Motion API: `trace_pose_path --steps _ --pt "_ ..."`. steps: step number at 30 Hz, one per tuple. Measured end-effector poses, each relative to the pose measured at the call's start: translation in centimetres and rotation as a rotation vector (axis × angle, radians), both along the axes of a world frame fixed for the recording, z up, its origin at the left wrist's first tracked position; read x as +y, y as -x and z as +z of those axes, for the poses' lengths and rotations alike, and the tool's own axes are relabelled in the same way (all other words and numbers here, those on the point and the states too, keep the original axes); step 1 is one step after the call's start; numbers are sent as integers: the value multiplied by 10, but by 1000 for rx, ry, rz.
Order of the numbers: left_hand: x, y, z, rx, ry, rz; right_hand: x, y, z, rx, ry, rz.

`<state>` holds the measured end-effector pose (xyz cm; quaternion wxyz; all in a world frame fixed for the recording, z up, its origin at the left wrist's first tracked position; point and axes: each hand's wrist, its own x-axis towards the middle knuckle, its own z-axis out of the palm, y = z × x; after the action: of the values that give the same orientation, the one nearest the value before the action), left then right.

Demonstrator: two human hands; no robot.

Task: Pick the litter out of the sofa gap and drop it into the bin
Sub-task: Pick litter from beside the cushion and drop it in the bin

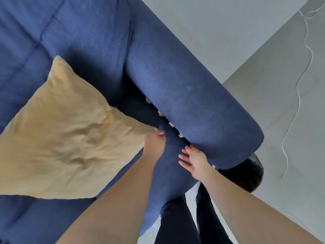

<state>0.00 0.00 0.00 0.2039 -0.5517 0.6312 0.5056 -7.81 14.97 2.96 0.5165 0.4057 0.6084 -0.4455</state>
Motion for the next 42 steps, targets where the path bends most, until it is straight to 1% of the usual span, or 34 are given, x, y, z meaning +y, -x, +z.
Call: trace_pose_path --steps 3,7,10,12,15,18,22,25,32,37,42 --pt "-12 16 -18 32 60 -22 -11 0 -21 -40 -13 -103" --pt "-20 34 -39 32 29 -69 -26 -3 -42 -40 -33 -208" --pt "-24 44 -58 69 46 -123 -35 1 -61 -65 -39 -289" --pt "-25 50 -68 66 12 -119 -39 3 -75 -94 -22 -343" --pt "-24 58 -82 42 -22 -137 -44 6 -92 -121 -3 -367" --pt "-25 66 -97 -26 -20 -162 -49 8 -109 -151 8 -418" --pt "-25 69 -112 -53 -5 -113 -51 12 -125 -184 -63 -488" --pt "-25 66 -117 -69 34 -78 -55 12 -126 -176 -123 -455" --pt "-15 52 -105 2 106 -68 -48 5 -96 -74 -74 -371" --pt "7 18 -81 74 48 63 -23 -5 -70 -38 -118 -259" --pt "42 -19 -56 36 15 165 20 -23 -46 -5 -78 -158"
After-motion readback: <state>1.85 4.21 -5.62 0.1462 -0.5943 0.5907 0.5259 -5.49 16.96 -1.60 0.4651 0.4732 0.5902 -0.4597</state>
